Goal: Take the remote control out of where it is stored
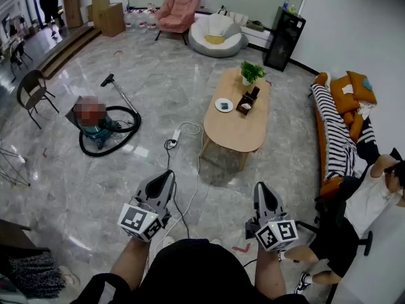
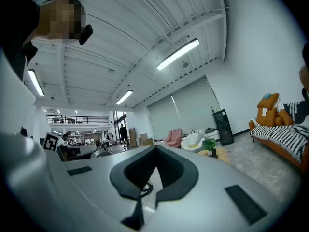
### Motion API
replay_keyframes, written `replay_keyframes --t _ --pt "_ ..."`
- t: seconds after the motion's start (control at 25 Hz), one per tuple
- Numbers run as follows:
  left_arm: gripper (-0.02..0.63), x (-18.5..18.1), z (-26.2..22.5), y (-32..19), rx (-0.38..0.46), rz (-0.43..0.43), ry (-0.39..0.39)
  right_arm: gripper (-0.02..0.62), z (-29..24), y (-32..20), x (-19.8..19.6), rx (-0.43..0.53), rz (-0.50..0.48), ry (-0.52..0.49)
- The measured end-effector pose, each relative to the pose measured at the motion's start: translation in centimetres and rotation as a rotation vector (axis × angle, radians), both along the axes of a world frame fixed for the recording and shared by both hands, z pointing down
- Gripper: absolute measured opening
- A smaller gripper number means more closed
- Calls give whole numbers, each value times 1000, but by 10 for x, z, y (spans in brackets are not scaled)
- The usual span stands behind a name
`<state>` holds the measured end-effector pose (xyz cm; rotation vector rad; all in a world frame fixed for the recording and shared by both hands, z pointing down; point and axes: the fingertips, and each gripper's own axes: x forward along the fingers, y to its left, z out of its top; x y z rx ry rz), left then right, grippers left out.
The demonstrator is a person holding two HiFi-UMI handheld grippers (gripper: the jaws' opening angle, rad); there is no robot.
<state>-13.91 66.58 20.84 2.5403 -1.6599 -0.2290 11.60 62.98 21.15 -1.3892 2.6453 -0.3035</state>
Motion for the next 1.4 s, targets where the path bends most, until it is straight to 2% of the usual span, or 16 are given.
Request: replay_keyframes --t 0.52,0.8,1.4 --pt "6 -20 5 22 -16 10 -16 6 10 17 -26 -37 -37 -32" --pt "6 -32 4 26 -11 37 -17 6 10 24 -34 -44 -3 -63" --pt "6 -83 21 14 -39 125 45 8 17 36 -81 -88 56 18"
